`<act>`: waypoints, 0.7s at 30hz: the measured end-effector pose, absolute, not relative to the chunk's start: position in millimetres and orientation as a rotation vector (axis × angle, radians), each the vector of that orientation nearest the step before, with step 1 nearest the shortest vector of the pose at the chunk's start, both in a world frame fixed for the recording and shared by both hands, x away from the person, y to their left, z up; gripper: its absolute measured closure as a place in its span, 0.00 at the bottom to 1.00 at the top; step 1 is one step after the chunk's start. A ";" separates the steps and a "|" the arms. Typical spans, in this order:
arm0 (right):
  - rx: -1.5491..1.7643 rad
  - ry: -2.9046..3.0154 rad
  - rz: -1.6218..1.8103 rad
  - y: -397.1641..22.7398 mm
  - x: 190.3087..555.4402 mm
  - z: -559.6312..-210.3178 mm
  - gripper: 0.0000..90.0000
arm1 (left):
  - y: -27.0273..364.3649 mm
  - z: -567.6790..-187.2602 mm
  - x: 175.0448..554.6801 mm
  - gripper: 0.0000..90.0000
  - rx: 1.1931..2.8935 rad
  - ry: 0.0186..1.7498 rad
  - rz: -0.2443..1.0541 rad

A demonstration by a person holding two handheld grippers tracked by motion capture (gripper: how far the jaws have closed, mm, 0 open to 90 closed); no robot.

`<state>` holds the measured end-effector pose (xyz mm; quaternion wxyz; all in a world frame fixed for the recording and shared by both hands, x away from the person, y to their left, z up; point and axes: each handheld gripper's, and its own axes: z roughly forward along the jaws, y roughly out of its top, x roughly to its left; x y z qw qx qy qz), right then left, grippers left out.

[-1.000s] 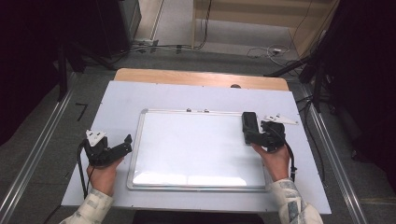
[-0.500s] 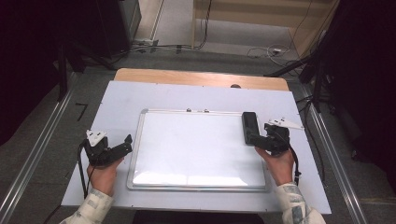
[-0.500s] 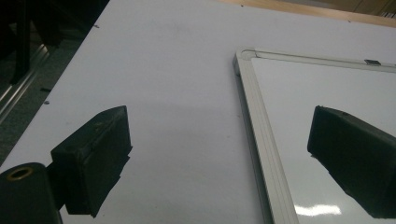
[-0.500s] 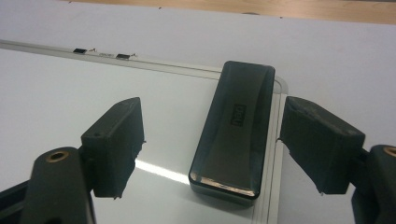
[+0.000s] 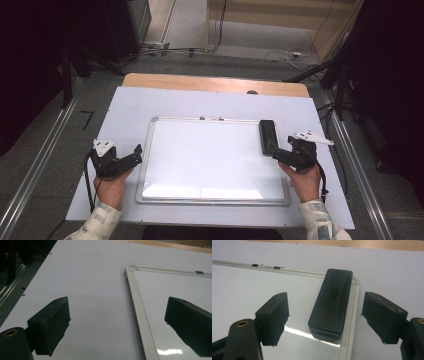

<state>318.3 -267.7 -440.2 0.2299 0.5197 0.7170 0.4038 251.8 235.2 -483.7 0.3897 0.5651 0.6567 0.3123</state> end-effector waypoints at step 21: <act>1.439 1.956 1.091 -295.6 298.5 -440.8 0.22 | 234.6 -483.0 251.3 0.07 1.434 1.669 0.795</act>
